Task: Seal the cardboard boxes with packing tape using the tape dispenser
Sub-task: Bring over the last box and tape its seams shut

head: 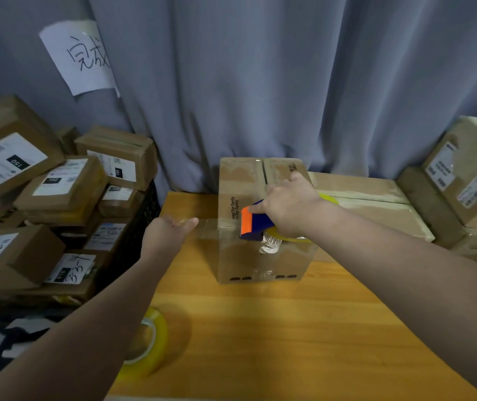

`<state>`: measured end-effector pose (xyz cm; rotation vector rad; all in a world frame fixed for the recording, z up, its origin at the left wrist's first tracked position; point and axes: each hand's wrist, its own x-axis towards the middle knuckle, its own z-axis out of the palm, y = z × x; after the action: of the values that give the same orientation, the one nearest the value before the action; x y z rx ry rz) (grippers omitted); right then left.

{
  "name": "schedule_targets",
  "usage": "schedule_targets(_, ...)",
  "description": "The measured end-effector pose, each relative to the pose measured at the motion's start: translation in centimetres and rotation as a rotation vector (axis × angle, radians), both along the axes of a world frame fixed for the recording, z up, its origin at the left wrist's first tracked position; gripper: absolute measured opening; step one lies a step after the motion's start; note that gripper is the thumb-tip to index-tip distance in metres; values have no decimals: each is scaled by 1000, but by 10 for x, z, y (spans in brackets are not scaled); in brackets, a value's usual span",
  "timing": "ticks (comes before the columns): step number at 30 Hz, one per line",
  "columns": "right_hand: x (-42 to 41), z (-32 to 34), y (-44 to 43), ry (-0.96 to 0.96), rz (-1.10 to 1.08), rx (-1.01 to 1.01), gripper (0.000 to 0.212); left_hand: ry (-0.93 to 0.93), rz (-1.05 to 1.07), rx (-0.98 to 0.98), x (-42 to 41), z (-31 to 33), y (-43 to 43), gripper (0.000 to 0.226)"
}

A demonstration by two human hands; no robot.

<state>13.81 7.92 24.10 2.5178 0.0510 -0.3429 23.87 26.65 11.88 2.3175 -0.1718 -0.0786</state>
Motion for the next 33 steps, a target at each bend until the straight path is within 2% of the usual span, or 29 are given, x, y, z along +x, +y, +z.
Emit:
schedule_targets(7, 6, 1, 4, 31, -26, 3, 61, 59, 9, 24, 7, -7, -4, 43)
schedule_targets(11, 9, -2, 5, 39, -21, -12, 56, 128, 9, 65, 8, -19, -8, 47)
schedule_targets(16, 9, -5, 7, 36, -18, -19, 52, 371, 23, -40, 3, -31, -27, 43)
schedule_targets(20, 8, -4, 6, 28, -28, -1, 54, 648, 60, -149, -3, -39, -37, 59)
schedule_targets(23, 10, -3, 7, 24, -48, 32, 54, 758, 39, -150, 0, -45, -36, 48)
schedule_targets(25, 10, -4, 7, 22, -52, 46, 55, 830, 42, -147, -1, -45, -36, 49)
schedule_targets(29, 10, -3, 6, 24, -52, 68, 54, 920, 35, -166, 0, -45, -38, 49)
schedule_targets(33, 10, -3, 6, 32, -49, 73, 53, 905, 54, -190, -1, -41, -40, 47)
